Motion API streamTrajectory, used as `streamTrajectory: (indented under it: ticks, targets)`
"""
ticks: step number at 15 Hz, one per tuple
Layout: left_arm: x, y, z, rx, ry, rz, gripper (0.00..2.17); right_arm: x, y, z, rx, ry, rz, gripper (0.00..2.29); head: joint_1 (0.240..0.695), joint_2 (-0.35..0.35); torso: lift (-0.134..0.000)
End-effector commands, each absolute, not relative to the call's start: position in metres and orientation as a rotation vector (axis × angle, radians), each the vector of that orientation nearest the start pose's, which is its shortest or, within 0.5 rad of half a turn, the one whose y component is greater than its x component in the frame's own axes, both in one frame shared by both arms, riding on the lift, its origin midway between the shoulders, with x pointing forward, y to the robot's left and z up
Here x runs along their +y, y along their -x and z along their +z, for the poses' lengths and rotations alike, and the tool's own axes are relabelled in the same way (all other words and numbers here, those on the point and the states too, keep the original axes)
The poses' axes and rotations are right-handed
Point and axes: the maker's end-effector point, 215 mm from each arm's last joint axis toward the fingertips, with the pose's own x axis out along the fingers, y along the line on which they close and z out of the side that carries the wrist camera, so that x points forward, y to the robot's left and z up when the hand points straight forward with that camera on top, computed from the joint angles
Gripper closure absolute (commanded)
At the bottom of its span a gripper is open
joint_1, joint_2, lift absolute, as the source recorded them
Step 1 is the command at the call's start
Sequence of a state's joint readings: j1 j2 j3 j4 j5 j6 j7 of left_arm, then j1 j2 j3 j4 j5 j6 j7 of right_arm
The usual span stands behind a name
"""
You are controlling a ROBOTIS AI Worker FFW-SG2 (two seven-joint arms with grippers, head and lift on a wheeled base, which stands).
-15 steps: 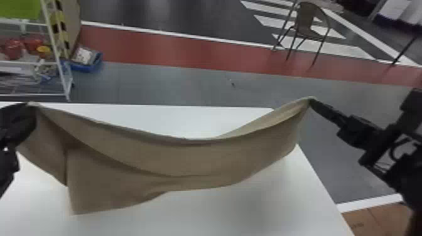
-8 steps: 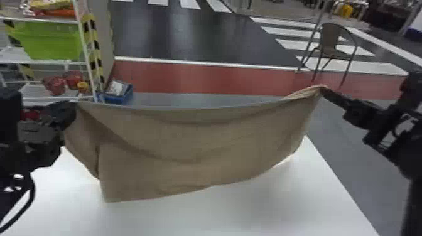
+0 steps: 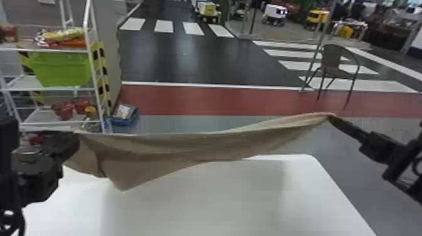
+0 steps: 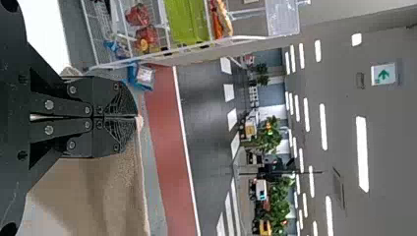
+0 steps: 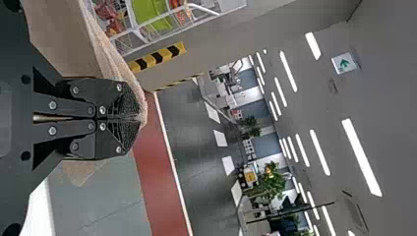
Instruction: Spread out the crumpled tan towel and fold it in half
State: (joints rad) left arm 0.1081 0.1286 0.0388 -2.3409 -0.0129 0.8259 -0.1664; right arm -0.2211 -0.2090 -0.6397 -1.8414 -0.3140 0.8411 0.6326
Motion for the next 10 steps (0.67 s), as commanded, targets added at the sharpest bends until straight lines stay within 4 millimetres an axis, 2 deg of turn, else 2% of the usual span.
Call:
streamTrajectory:
  ticks: [1, 2, 3, 5, 7, 10]
  targets:
    - [0.238, -0.487, -0.269, 0.254, -0.12, -0.128, 1.71, -0.475, -0.515, -0.243, 0.125, -0.353, 0.141, 1.54, 0.528, -0.203, -0.122]
    - [0.236, -0.466, -0.281, 0.279, -0.117, -0.131, 1.71, -0.48, -0.493, -0.252, 0.136, -0.36, 0.139, 1.54, 0.563, -0.215, -0.122]
    - [0.238, -0.447, -0.288, 0.301, -0.118, -0.131, 1.71, -0.479, -0.475, -0.262, 0.155, -0.359, 0.155, 1.54, 0.63, -0.243, -0.122]
    - [0.23, -0.414, -0.313, 0.345, -0.114, -0.161, 1.71, -0.48, -0.442, -0.283, 0.176, -0.368, 0.175, 1.54, 0.689, -0.268, -0.122]
    - [0.224, -0.386, -0.336, 0.377, -0.116, -0.187, 1.71, -0.485, -0.42, -0.305, 0.207, -0.356, 0.173, 1.53, 0.695, -0.305, -0.122]
    - [0.221, -0.349, -0.372, 0.477, -0.11, -0.227, 1.71, -0.507, -0.396, -0.324, 0.234, -0.352, 0.15, 1.53, 0.695, -0.35, -0.122]
